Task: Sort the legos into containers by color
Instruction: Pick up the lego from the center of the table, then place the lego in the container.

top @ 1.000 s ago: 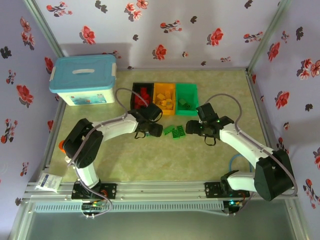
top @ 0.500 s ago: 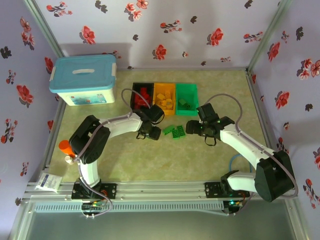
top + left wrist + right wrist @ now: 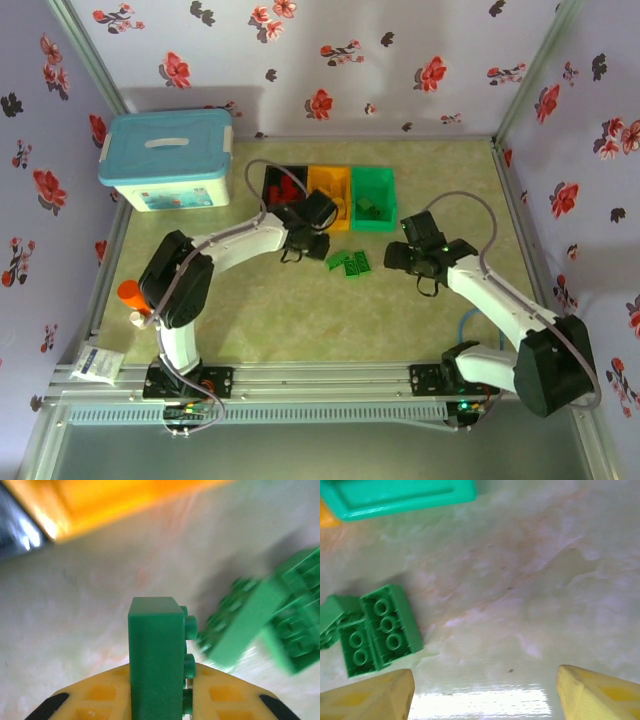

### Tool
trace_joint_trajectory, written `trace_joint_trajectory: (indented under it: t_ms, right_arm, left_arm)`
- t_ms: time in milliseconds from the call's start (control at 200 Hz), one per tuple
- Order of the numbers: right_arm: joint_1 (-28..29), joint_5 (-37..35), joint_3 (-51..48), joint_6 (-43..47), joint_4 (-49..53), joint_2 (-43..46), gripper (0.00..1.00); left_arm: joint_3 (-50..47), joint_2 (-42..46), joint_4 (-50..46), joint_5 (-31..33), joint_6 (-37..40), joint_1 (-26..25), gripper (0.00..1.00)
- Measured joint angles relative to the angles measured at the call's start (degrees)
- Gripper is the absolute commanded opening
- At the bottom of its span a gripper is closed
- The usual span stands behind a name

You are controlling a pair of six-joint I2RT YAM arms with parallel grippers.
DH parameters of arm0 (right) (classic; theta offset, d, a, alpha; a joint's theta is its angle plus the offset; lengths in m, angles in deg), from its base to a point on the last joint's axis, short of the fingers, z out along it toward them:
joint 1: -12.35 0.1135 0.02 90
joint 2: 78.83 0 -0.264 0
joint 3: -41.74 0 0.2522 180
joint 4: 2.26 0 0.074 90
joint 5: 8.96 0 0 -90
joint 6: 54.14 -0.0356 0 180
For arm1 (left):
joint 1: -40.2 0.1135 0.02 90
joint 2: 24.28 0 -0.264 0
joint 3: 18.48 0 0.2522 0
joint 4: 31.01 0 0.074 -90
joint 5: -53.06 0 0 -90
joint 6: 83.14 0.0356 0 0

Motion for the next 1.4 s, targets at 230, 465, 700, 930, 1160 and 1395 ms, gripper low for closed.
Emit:
trace_joint_trajectory:
  t_ms: [230, 465, 700, 930, 1160, 1395]
  right_arm:
    - [-0.98, -1.2, -1.9, -1.18, 0.94, 3.08, 0.79]
    - [-0.98, 0.94, -6.78, -1.81, 0.74, 7.23, 0.79]
    - [-0.98, 2.05, -7.91, -1.84, 0.61, 7.96, 0.79]
    - [-0.98, 3.58, -7.91, -2.43, -0.04, 8.0, 0.8]
    - [-0.98, 4.9, -8.22, -2.21, -1.29, 7.91, 0.79]
    - [1.2, 6.86, -7.72, -1.46, -2.67, 2.99, 0.79]
  left_arm:
    - [22.53, -8.9, 0.28, -3.17, 0.0, 0.2, 0.23]
    - [41.07, -25.0, -3.48, -5.03, -0.02, 0.68, 0.25]
    - [55.56, -34.6, -7.17, -6.93, -0.44, 2.12, 0.33]
    - [64.15, -38.97, -6.51, -10.56, -3.76, 5.01, 0.7]
    - [52.85, -32.94, -3.87, -11.8, -3.65, 5.7, 0.7]
    - [28.41, -12.94, 2.67, -11.26, -2.8, 4.04, 0.69]
